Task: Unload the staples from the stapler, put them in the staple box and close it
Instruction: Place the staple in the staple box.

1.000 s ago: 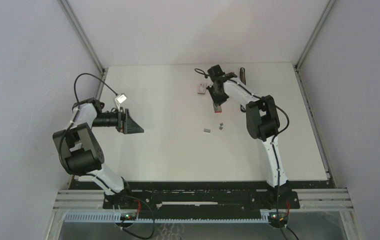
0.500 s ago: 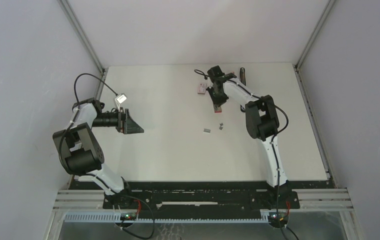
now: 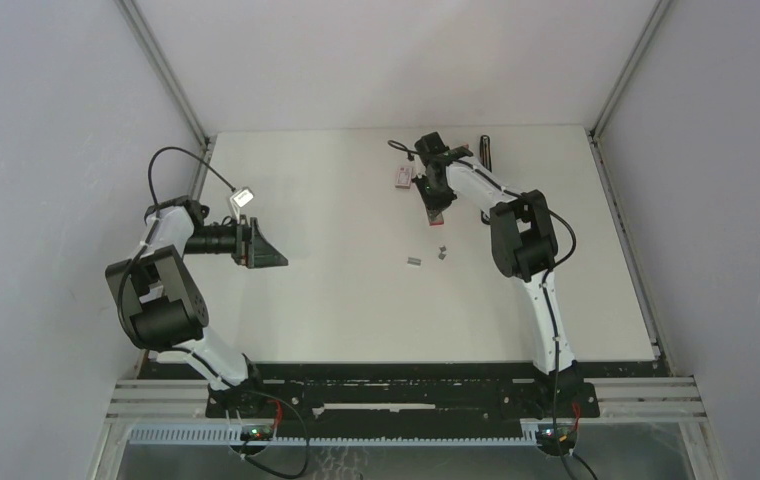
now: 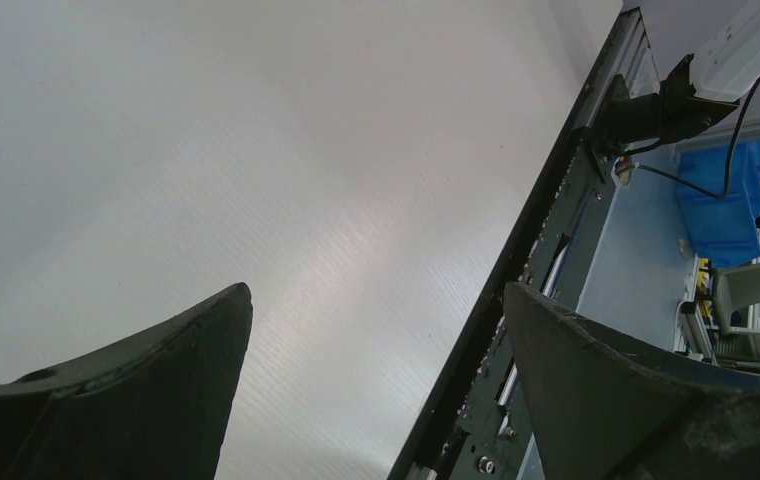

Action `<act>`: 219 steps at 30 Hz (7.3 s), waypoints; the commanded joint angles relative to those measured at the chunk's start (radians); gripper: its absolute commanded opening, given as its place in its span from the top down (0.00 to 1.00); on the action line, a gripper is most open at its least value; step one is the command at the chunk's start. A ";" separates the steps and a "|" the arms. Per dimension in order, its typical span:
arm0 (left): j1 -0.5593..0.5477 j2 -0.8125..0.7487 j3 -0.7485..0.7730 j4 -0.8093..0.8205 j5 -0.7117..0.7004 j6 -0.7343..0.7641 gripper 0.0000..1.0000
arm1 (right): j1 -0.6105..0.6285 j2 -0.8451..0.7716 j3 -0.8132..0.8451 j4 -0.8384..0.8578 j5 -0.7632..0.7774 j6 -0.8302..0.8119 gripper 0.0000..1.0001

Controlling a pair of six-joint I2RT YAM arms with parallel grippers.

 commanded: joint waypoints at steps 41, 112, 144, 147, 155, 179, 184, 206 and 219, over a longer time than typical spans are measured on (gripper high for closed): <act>0.007 0.020 0.074 -0.045 0.050 0.061 0.00 | -0.002 -0.243 -0.184 0.139 -0.122 -0.522 1.00; 0.007 0.032 0.081 -0.066 0.053 0.081 0.00 | 0.009 -0.292 -0.296 0.093 -0.194 -0.848 1.00; 0.007 0.044 0.086 -0.069 0.050 0.086 0.00 | -0.017 -0.374 -0.484 0.192 -0.235 -1.453 1.00; 0.007 0.044 0.086 -0.069 0.049 0.086 0.00 | -0.020 -0.373 -0.478 0.184 -0.240 -1.481 1.00; 0.006 0.043 0.084 -0.070 0.049 0.086 0.00 | -0.018 -0.362 -0.479 0.159 -0.261 -1.562 1.00; 0.006 0.050 0.086 -0.071 0.047 0.089 0.00 | -0.008 -0.299 -0.474 0.143 -0.231 -1.654 1.00; 0.006 0.052 0.087 -0.071 0.047 0.089 0.00 | -0.006 -0.295 -0.476 0.145 -0.235 -1.652 1.00; 0.008 0.053 0.086 -0.074 0.047 0.092 0.00 | 0.011 -0.278 -0.462 0.164 -0.233 -1.624 1.00; 0.006 0.052 0.087 -0.076 0.047 0.093 0.00 | 0.027 -0.266 -0.420 0.166 -0.236 -1.551 1.00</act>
